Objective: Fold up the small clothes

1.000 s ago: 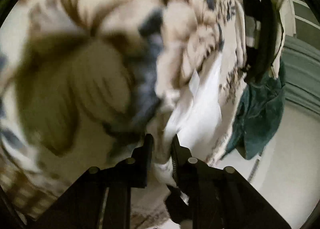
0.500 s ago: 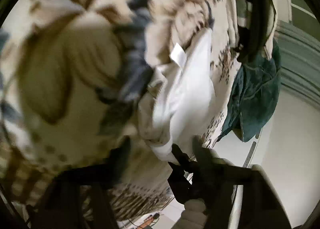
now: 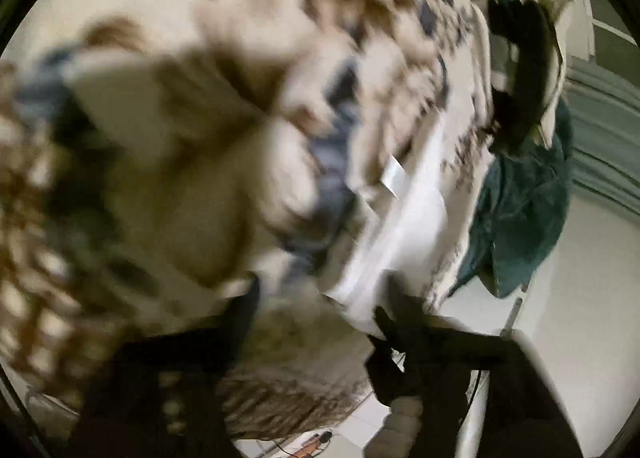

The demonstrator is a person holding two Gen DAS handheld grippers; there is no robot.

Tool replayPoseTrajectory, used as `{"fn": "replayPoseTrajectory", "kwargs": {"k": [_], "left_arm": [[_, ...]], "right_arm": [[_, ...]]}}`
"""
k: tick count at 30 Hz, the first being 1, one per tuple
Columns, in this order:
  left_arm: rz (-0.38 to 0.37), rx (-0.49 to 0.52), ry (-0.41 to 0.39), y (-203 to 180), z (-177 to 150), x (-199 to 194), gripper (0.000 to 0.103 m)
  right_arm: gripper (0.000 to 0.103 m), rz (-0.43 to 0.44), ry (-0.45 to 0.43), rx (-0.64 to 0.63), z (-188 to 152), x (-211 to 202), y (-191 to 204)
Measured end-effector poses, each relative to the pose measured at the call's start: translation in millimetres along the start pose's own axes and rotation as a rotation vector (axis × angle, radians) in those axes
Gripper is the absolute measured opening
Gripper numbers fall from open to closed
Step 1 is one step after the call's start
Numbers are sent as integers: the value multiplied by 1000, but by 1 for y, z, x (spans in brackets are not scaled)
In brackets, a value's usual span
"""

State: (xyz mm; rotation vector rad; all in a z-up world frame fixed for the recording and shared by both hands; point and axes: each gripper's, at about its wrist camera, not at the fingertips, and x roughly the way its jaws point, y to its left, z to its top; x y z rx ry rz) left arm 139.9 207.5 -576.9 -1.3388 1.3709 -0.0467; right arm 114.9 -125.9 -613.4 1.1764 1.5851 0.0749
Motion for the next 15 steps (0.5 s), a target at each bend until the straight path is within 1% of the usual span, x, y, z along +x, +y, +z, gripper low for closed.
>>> {"fn": "replayPoseTrajectory", "kwargs": {"k": [2, 3, 4, 5, 6, 8, 9, 10, 11, 12, 13, 14, 15], "left_arm": [[-24, 10, 25, -8, -6, 21, 65], [-23, 19, 7, -10, -9, 25, 63], [-4, 35, -25, -12, -11, 26, 34], [35, 56, -37, -15, -9, 32, 10], [69, 62, -47, -14, -6, 32, 11], [96, 56, -50, -9, 2, 27, 13], [106, 77, -43, -11, 5, 23, 15], [117, 114, -43, -15, 8, 16, 25], [122, 138, -42, -17, 8, 11, 57], [116, 165, -41, -22, 11, 6, 72], [96, 180, -41, -25, 13, 4, 79], [64, 197, -34, -29, 16, 4, 79], [48, 219, -11, -35, 21, 10, 79]], "right_arm": [[9, -4, 5, -11, 0, -1, 0], [9, -7, 7, -14, 0, -1, 1], [9, -9, 8, -15, 0, -1, 1], [9, -10, 9, -16, 0, -1, 1], [8, -15, 11, -17, 1, -1, 1], [9, -21, 28, -17, 2, 1, 2], [10, -33, 40, -27, 2, 1, 2], [22, -59, 52, -47, 2, 0, 3], [33, -92, 62, -71, 2, -3, 4], [55, -119, 67, -97, 2, -9, 4], [63, -128, 64, -114, 2, -17, 3], [63, -125, 51, -131, 3, -27, 1], [63, -128, 33, -160, 5, -40, 1]]}}
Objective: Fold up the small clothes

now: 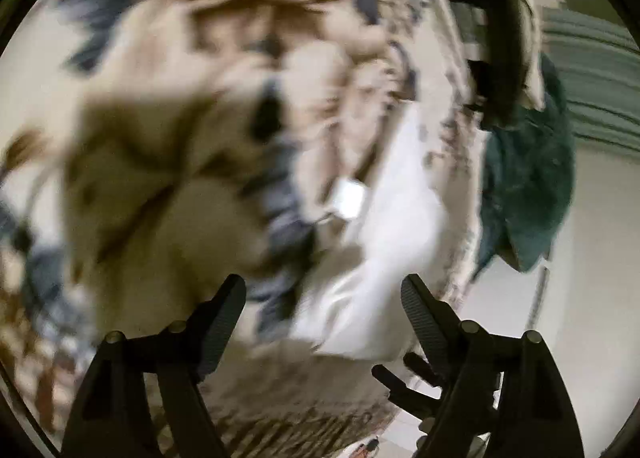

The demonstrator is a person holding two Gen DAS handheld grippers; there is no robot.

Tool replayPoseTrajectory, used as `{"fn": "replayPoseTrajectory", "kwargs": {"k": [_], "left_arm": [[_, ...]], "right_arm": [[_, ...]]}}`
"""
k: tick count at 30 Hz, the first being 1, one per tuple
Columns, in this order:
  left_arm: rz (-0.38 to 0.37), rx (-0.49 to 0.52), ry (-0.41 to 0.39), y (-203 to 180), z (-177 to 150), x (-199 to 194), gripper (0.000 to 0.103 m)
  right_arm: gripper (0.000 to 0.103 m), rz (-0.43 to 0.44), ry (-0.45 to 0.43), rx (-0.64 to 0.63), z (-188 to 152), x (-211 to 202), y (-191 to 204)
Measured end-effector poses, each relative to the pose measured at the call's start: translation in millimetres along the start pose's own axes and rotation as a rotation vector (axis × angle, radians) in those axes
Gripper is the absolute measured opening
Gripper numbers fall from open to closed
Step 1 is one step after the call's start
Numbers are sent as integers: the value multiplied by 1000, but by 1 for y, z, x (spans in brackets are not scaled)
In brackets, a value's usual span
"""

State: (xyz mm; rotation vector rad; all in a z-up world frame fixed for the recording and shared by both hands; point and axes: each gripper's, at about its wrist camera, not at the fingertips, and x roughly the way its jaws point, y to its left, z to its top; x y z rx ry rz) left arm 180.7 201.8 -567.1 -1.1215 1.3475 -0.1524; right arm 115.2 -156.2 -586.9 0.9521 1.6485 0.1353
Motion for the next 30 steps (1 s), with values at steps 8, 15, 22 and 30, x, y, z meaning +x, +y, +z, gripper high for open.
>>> {"fn": "replayPoseTrajectory", "kwargs": {"k": [8, 15, 22, 30], "left_arm": [[-42, 168, 214, -35, 37, 98, 80], [-48, 241, 189, -48, 30, 98, 51], [-45, 287, 143, -67, 25, 82, 16], [-58, 351, 109, -135, 51, 28, 15]], "right_arm": [[71, 97, -31, -135, 86, -12, -11], [52, 201, 84, -250, 120, 36, 17], [17, 202, 42, -230, 107, 31, 38], [16, 164, -15, -304, 106, -29, 108]]}}
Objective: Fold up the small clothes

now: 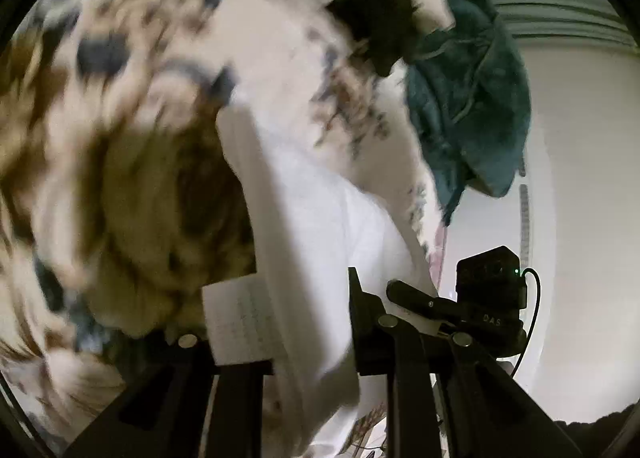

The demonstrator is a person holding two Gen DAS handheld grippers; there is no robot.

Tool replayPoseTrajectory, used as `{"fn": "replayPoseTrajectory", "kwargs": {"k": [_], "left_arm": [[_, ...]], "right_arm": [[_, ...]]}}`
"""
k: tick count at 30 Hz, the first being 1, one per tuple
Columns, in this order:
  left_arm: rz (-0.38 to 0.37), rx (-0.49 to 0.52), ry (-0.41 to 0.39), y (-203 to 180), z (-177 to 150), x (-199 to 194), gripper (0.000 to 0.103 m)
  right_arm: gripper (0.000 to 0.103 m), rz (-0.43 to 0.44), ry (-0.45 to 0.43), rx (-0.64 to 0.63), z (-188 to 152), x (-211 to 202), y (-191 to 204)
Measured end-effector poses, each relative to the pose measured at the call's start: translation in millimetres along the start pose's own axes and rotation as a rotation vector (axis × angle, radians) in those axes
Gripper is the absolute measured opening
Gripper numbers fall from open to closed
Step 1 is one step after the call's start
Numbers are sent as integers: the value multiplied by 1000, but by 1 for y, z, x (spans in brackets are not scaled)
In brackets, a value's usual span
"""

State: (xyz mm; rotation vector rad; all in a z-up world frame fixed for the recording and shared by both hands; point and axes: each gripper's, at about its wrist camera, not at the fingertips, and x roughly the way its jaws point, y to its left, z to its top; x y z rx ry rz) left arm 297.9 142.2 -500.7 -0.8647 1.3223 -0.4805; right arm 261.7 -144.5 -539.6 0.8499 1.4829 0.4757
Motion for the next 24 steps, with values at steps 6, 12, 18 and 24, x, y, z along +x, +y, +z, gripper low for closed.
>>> {"fn": "replayPoseTrajectory", "kwargs": {"k": [6, 12, 18, 24], "left_arm": [[-18, 60, -99, -56, 81, -58, 15], [-39, 129, -212, -111, 189, -91, 15], [4, 160, -270, -130, 307, -103, 16], [265, 47, -149, -76, 360, -61, 20]], "right_arm": [[16, -4, -70, -108, 63, -40, 94], [16, 17, -176, -216, 158, -63, 192], [16, 40, -260, -283, 262, -55, 271], [37, -133, -194, -219, 340, 3, 267]]}}
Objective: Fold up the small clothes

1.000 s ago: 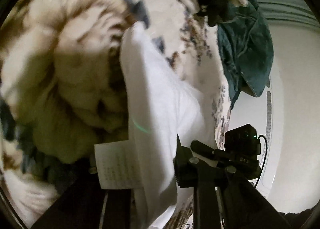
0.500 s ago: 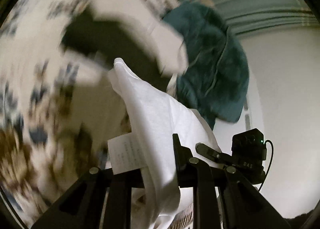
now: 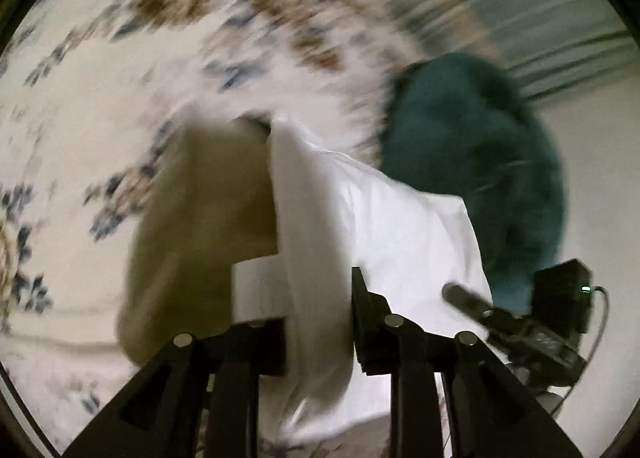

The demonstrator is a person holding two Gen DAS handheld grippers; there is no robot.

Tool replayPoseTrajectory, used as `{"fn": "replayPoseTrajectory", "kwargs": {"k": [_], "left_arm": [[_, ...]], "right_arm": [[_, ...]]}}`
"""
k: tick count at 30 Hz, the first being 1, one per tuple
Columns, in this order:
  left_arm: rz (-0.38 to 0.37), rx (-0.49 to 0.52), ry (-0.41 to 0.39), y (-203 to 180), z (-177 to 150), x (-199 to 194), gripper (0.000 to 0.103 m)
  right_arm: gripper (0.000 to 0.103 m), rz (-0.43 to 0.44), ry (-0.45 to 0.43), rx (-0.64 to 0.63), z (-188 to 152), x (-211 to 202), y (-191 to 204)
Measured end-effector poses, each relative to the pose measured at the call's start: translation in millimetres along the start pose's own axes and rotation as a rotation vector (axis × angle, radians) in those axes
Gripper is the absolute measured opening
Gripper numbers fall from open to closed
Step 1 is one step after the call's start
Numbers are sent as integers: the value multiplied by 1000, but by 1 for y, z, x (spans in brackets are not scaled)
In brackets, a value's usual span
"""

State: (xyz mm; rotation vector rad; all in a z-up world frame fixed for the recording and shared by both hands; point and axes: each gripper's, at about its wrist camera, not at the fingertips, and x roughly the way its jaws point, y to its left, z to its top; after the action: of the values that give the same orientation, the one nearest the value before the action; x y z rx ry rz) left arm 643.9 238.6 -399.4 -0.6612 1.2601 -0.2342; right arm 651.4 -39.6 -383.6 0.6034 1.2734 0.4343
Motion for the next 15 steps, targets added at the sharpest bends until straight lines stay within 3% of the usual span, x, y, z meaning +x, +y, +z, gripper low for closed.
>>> {"fn": "replayPoseTrajectory", "kwargs": {"k": [2, 5, 6, 7, 8, 9, 10, 12, 15], "left_arm": [[-1, -4, -16, 6, -10, 0, 21], [75, 50, -71, -3, -22, -13, 27], [119, 83, -95, -9, -27, -18, 28], [171, 108, -111, -14, -29, -20, 45], [264, 142, -130, -22, -33, -20, 80], [316, 159, -141, -27, -34, -20, 95], [359, 176, -154, -32, -37, -21, 103], [424, 209, -162, -41, -50, -23, 103], [479, 230, -157, -49, -66, -26, 103]], "right_arm": [[64, -101, 12, -12, 0, 12, -8], [84, -188, 2, -65, -10, 7, -9], [88, -262, -7, -95, -14, 5, -5], [95, -332, -23, -125, -16, 2, -2], [101, -396, -40, -154, -21, -2, 1], [103, -472, -56, -186, -27, -6, 5], [103, -537, -71, -209, -34, -9, 8], [103, -624, -86, -239, -48, -21, 10], [103, -673, -94, -235, -66, -41, 13]]}}
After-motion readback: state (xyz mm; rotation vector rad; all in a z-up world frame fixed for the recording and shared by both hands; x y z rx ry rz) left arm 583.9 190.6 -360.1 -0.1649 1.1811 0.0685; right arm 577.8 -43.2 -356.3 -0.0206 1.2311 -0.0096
